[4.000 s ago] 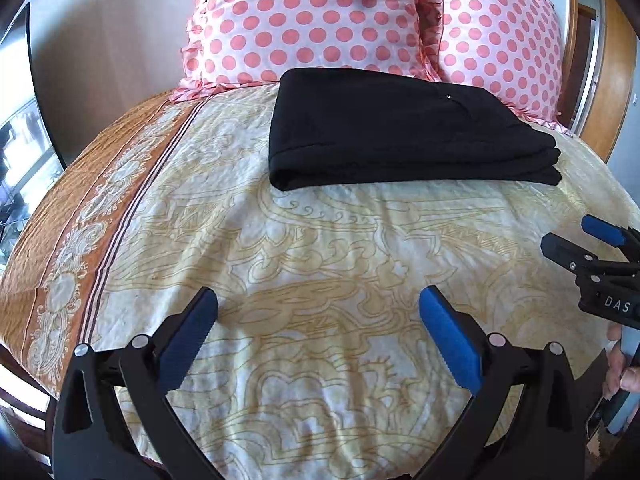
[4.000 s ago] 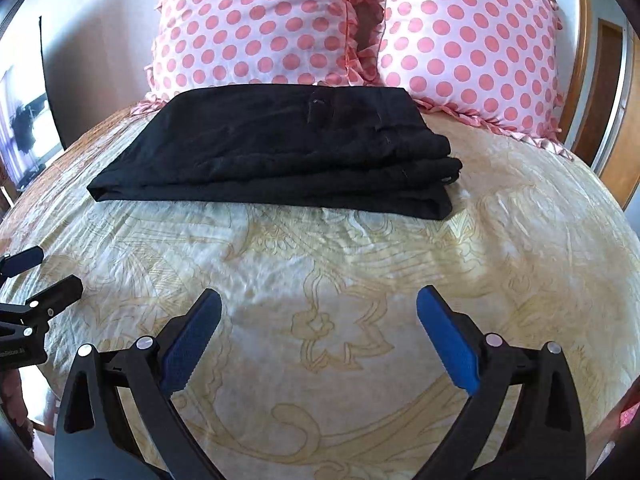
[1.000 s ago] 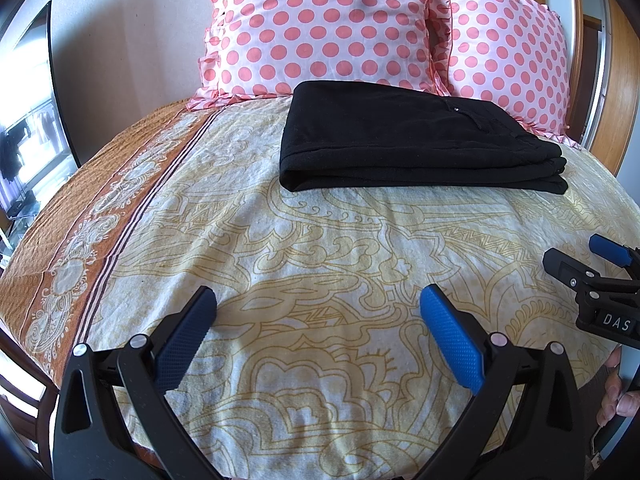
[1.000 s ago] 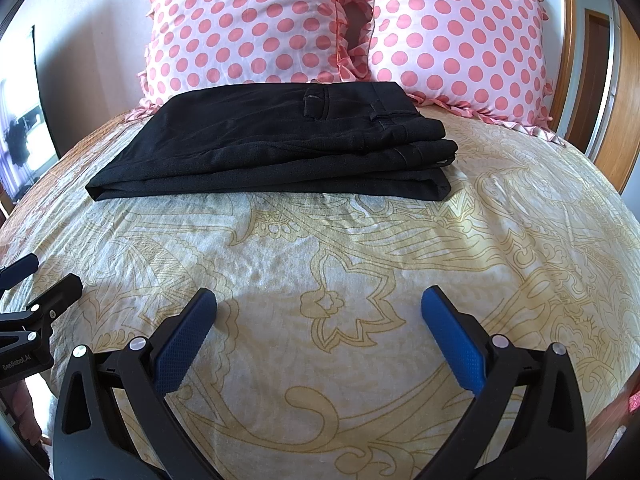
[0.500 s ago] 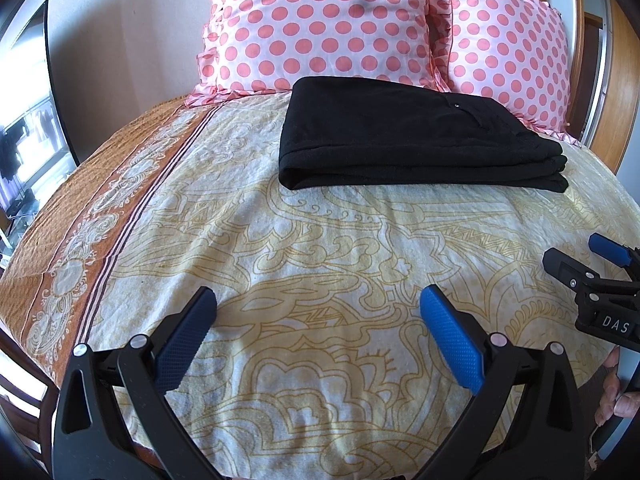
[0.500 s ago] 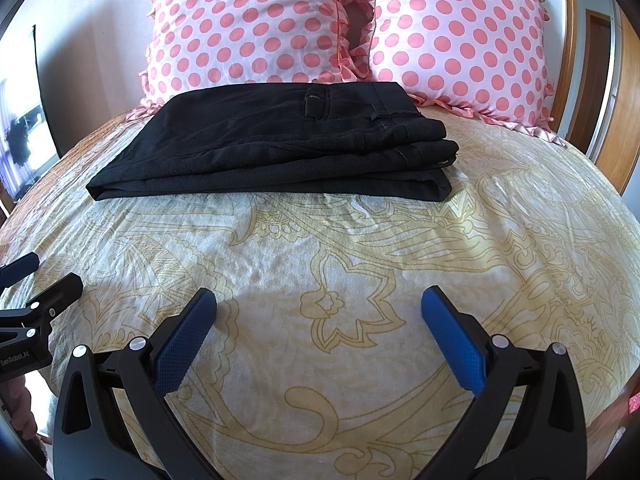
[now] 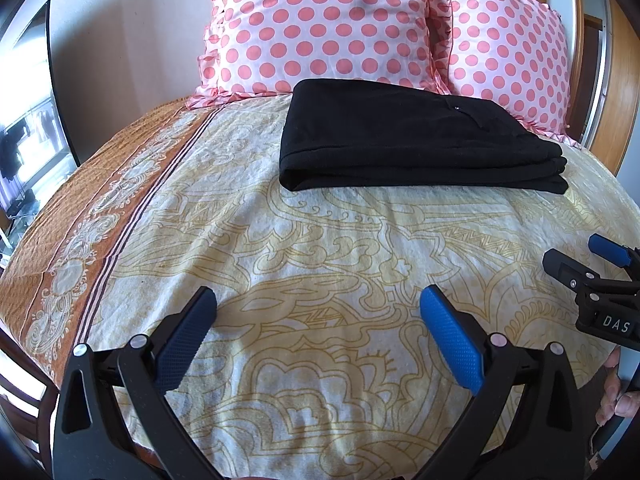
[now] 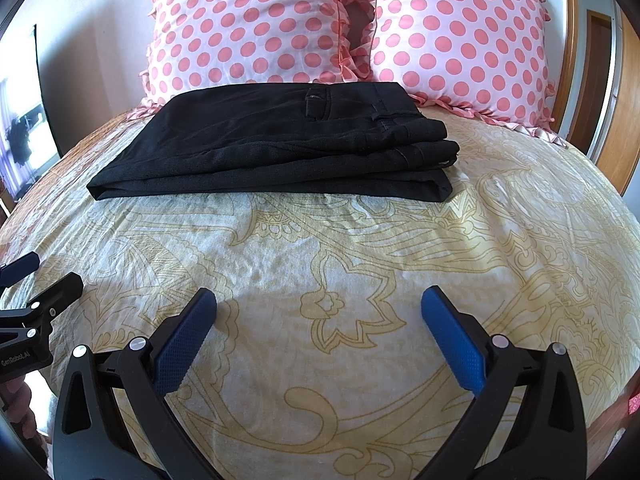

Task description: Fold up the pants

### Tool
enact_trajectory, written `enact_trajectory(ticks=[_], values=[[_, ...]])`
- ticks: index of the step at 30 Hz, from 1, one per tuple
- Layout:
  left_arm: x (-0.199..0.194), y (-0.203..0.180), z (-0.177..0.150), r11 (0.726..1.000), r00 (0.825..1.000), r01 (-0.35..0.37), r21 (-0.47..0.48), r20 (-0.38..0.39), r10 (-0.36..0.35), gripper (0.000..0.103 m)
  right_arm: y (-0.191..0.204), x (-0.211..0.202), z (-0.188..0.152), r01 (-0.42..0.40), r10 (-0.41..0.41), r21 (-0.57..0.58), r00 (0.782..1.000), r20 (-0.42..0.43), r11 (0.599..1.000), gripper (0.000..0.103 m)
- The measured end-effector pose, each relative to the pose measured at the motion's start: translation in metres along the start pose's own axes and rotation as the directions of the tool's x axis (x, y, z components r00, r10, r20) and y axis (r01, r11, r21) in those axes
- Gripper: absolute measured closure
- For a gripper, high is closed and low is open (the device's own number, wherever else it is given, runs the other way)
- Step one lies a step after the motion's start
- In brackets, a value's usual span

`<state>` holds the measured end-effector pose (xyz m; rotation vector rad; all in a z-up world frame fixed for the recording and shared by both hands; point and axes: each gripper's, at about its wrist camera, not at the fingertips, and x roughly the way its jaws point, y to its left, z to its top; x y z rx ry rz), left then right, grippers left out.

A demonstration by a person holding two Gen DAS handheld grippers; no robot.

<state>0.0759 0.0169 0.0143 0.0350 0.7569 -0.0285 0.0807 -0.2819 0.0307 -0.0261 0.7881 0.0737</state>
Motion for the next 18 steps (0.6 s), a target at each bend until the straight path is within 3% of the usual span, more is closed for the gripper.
enact_trajectory(ticks=[18], values=[[-0.0001, 0.001, -0.0018, 1.0, 1.0, 0.002, 0.002, -0.004, -0.002, 0.002, 0.0007, 0.0001, 0.0, 0.001, -0.001, 0.001, 1.0, 0.0, 1.0, 0.001]])
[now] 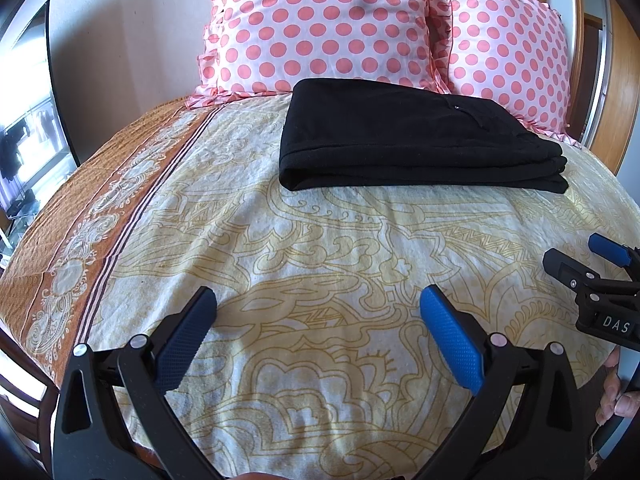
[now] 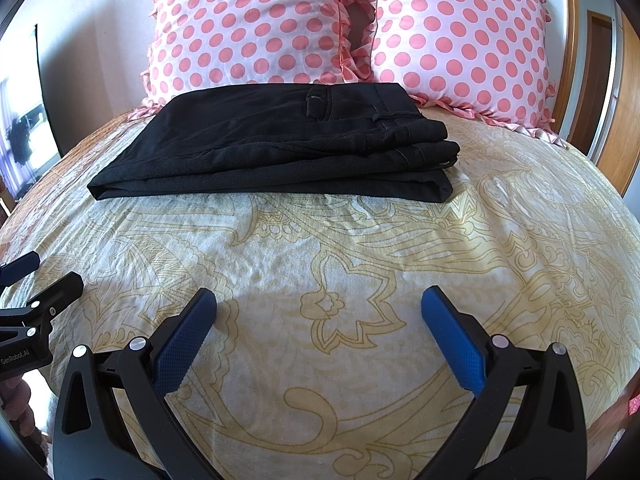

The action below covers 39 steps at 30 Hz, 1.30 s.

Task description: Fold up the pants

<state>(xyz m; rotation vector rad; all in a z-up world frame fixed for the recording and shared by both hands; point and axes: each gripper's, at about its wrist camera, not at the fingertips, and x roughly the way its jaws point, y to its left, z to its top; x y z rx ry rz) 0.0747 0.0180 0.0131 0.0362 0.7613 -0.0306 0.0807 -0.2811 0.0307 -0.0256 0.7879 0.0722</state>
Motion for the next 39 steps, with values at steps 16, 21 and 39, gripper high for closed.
enact_trajectory(ticks=[16, 21, 39], values=[[-0.0001, -0.0004, 0.0, 1.0, 1.0, -0.001, 0.0, 0.0, 0.001, 0.002, 0.0002, 0.0, 0.0001, 0.0, 0.0, 0.0, 1.0, 0.001, 1.0, 0.001], [-0.0002, -0.0005, -0.0003, 1.0, 1.0, -0.001, 0.0, 0.0, 0.001, 0.002, 0.0002, 0.0, 0.0001, 0.001, -0.001, 0.0, 1.0, 0.001, 1.0, 0.001], [0.0021, 0.0013, 0.0035, 1.0, 1.0, 0.017, 0.019, -0.019, -0.017, 0.002, 0.0003, -0.0002, -0.0003, 0.0, 0.0, 0.0, 1.0, 0.002, 1.0, 0.001]])
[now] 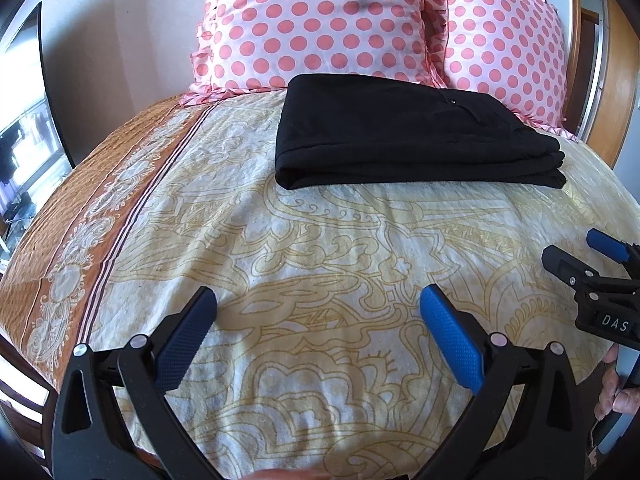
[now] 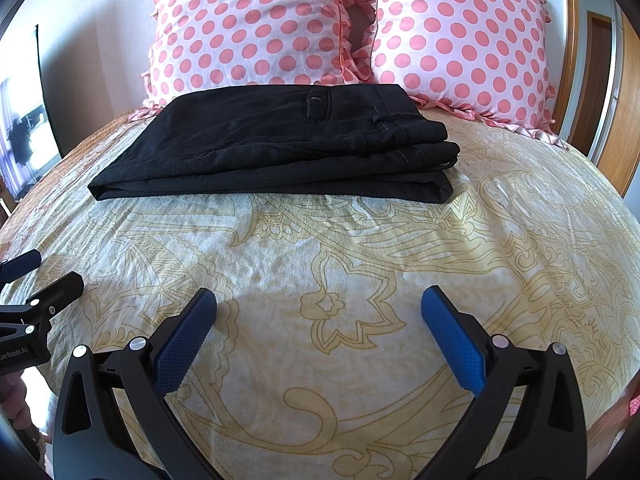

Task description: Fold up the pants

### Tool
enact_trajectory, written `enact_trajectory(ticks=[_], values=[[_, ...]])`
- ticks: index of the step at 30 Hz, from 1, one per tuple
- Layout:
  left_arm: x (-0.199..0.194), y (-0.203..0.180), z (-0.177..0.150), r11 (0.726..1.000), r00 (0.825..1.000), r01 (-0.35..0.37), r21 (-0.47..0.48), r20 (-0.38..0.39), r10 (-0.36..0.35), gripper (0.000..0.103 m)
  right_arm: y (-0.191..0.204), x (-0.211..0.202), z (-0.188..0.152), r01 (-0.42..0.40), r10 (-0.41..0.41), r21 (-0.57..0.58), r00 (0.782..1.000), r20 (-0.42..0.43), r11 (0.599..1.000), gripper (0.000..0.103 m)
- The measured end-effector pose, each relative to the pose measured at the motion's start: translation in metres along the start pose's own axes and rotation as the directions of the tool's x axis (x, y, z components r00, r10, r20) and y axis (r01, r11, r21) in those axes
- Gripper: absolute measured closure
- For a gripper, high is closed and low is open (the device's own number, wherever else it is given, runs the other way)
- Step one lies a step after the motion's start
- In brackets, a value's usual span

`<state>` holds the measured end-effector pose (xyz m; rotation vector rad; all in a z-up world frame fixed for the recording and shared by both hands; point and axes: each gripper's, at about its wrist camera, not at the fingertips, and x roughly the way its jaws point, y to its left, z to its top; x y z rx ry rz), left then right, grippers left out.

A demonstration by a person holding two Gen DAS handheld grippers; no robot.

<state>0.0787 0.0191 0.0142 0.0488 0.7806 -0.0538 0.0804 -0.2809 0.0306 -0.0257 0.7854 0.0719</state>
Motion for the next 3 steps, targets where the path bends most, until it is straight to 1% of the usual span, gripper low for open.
enact_trajectory(ticks=[3], values=[[-0.0006, -0.0006, -0.0015, 1.0, 1.0, -0.001, 0.0, 0.005, 0.001, 0.002, 0.0, 0.0, 0.0, 0.0, 0.0, 0.0, 1.0, 0.0, 1.0, 0.001]])
